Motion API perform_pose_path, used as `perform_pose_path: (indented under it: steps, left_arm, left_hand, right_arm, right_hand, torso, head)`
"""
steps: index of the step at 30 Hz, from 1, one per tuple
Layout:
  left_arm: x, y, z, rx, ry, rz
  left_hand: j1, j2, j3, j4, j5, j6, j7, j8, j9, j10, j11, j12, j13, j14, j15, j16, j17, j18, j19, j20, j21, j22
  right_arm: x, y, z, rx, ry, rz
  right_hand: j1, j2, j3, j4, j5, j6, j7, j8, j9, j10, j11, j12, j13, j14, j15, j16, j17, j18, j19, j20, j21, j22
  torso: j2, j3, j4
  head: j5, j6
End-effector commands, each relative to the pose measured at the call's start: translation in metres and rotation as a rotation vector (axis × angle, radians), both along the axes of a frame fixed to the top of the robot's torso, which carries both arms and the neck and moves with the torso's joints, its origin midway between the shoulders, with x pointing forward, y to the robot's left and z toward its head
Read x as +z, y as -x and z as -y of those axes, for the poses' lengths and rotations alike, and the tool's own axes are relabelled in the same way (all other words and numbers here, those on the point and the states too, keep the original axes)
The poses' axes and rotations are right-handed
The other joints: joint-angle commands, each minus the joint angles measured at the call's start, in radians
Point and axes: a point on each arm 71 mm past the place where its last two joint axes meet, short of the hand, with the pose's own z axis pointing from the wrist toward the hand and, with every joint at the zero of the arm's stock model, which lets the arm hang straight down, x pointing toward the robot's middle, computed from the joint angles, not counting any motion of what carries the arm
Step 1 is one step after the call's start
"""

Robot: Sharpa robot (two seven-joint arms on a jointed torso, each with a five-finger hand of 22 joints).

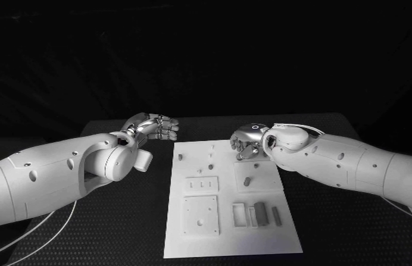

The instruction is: Assemble the parts on the task board

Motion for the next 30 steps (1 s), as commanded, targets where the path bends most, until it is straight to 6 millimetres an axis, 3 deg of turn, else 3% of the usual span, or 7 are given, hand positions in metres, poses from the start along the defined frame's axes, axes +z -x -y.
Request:
perform_pose_path:
  steps: [1,21,30]
  left_arm:
    - [0.000,0.000,0.003,-0.018,0.014,0.005]
    - [-0.002,-0.001,0.001,-0.018,0.012,-0.002]
    - [-0.002,-0.002,0.000,-0.017,0.010,-0.006]
  left_hand:
    - [-0.001,-0.007,-0.004,0.001,0.004,-0.010,-0.001,-0.007,-0.002,-0.006,-0.001,-0.003,-0.001,-0.008,0.002,-0.005,0.002,-0.006,-0.007,-0.003,-0.007,0.001]
    - [-0.006,-0.008,-0.005,0.004,0.004,-0.013,0.002,-0.009,-0.003,-0.007,0.001,-0.008,-0.003,-0.008,0.003,-0.009,0.005,-0.005,-0.007,-0.003,-0.008,0.002]
    - [-0.007,-0.008,-0.005,0.004,0.003,-0.014,0.004,-0.010,-0.004,-0.008,0.001,-0.010,-0.003,-0.008,0.003,-0.010,0.007,-0.005,-0.008,-0.002,-0.008,0.002]
  right_arm:
    - [-0.002,0.000,0.001,0.008,0.055,0.029]
    - [-0.012,0.004,0.005,0.012,0.106,0.012]
    - [-0.014,0.003,0.007,0.011,0.129,0.028]
  right_hand:
    - [-0.002,-0.014,-0.006,0.001,0.004,0.006,-0.003,-0.004,-0.001,-0.001,0.002,-0.006,-0.001,0.003,0.000,0.003,0.002,0.014,0.009,0.000,0.002,0.021]
    - [-0.007,-0.025,-0.008,0.002,0.004,0.012,-0.004,-0.007,-0.001,0.003,0.002,-0.013,0.000,0.002,0.000,0.001,0.011,0.014,0.009,0.000,0.002,0.021]
    - [0.037,-0.003,0.011,-0.001,0.004,0.030,-0.013,-0.005,0.002,0.023,-0.004,-0.015,0.004,0.006,-0.004,0.001,0.026,0.014,0.011,-0.004,0.005,0.022]
  torso:
    - [0.011,0.0015,0.0036]
    - [0.027,0.0078,0.0062]
    - [0.032,0.0094,0.0086]
  head:
    - [-0.004,0.001]
    - [-0.009,0.009]
    - [-0.011,0.010]
